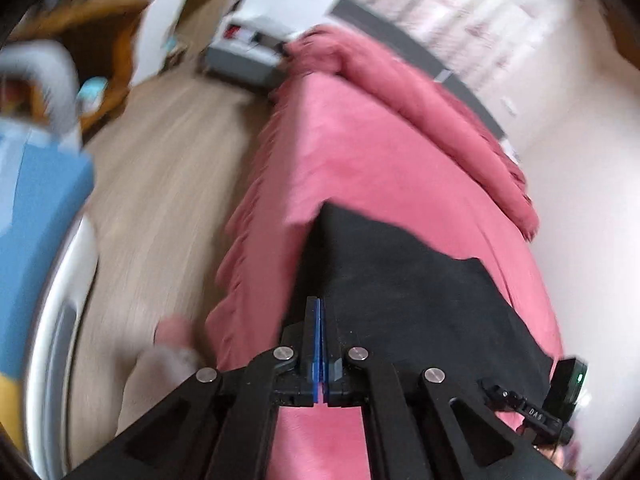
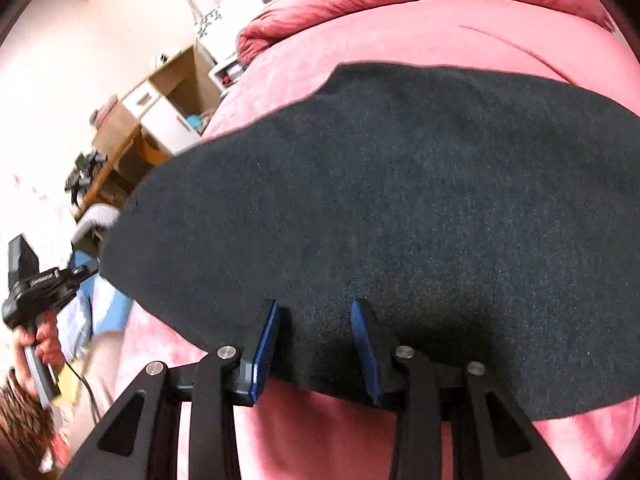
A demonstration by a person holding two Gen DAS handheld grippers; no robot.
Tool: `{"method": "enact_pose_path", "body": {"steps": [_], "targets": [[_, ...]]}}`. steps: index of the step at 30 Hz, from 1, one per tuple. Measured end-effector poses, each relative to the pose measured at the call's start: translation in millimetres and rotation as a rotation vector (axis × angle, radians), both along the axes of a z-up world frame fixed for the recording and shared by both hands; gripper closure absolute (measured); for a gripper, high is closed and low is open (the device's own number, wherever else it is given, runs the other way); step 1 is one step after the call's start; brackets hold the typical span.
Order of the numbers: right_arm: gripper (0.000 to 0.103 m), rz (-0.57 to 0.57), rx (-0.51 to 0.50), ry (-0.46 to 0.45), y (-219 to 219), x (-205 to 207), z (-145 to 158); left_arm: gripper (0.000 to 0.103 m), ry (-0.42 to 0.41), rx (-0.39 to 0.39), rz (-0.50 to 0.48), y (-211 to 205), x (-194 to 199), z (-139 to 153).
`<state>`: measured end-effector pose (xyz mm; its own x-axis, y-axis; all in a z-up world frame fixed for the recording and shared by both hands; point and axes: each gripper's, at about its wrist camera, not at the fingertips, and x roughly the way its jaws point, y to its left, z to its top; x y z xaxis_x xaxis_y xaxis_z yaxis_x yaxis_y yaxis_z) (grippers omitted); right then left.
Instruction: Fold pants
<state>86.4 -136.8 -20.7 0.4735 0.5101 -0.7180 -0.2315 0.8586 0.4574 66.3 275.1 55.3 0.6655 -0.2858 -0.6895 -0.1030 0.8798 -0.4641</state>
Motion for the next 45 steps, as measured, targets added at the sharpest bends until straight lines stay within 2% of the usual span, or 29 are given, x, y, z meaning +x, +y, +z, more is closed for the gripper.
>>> {"method": "enact_pose_path", "body": {"steps": [3,5,7,9,13,16,18,20,22,23,28,29,31,32,33,34,35,37,40,42,43,45], "targets": [[0.064,0.088,-0.022,-0.037,25.8,1.6,6.3,0.097,-0.041,0.078,-0.119,-47.5,14.3,14.3],[0.064,0.152,-0.063,-0.017,47.0,-0.4,-1.4,0.085,-0.044,0.099,-0.19,-85.1,29.2,11.0],[0.063,0.151,-0.104,-0.045,54.5,-7.8,-3.8,0.065,-0.032,0.089,-0.236,-111.5,40.8,2.0],[0.064,0.169,-0.093,-0.05,52.0,-12.6,-1.5,0.052,-0.027,0.109,-0.275,-137.5,51.3,-11.4],[0.064,0.173,0.022,0.035,22.2,-6.3,2.4,0.052,0.026,0.29,-0.232,-158.4,54.5,-39.6],[0.064,0.12,0.016,-0.014,-2.5,6.6,18.5,0.052,-0.009,0.359,-0.226,-155.5,37.4,-49.2],[0.062,0.098,-0.005,-0.074,-14.0,26.4,36.4,0.052,-0.03,0.353,-0.218,-151.7,25.7,-57.0],[0.06,0.066,-0.057,-0.117,-16.9,55.8,53.8,0.052,-0.033,0.292,-0.18,-145.0,23.7,-65.3],[0.053,0.054,-0.106,-0.149,-11.4,86.1,65.7,0.052,-0.038,0.26,-0.152,-139.9,17.9,-66.1],[0.045,0.047,-0.144,-0.158,-5.8,107.5,69.6,0.052,-0.038,0.27,-0.152,-140.9,18.4,-66.2],[0.043,0.084,-0.249,-0.094,20.6,167.5,57.1,0.051,-0.078,0.291,-0.13,-140.6,5.8,-58.0],[0.043,0.093,-0.298,-0.087,24.1,174.4,51.6,0.05,-0.098,0.305,-0.113,-138.0,5.2,-56.7],[0.043,0.109,-0.34,-0.065,26.5,181.0,41.1,0.032,-0.138,0.319,-0.092,-135.5,0.7,-52.6],[0.045,0.117,-0.346,-0.034,28.0,186.7,34.6,0.029,-0.141,0.31,-0.088,-133.2,1.0,-52.6],[0.056,0.115,-0.351,-0.013,27.2,191.1,30.1,0.029,-0.134,0.298,-0.084,-130.9,2.3,-54.6],[0.07,0.116,-0.361,-0.004,31.4,194.0,29.0,0.029,-0.124,0.296,-0.08,-129.8,3.6,-56.4],[0.095,0.129,-0.391,-0.018,33.3,194.5,28.0,0.029,-0.12,0.294,-0.078,-129.5,4.6,-57.6],[0.098,0.13,-0.439,-0.076,35.3,188.1,34.5,0.029,-0.114,0.298,-0.075,-130.0,6.8,-59.9],[0.099,0.03,-0.454,-0.122,37.5,190.4,46.0,0.029,-0.076,0.319,-0.076,-134.2,11.6,-68.2],[0.101,0.001,-0.562,-0.145,44.4,196.6,29.3,0.029,-0.065,0.339,-0.077,-138.4,17.6,-70.2],[0.101,-0.009,-0.58,-0.14,46.6,199.5,15.8,0.029,-0.066,0.347,-0.079,-139.5,17.8,-70.3],[0.099,-0.029,-0.579,-0.188,49.6,197.7,10.9,0.029,-0.074,0.341,-0.081,-138.7,15.6,-67.4]]}}
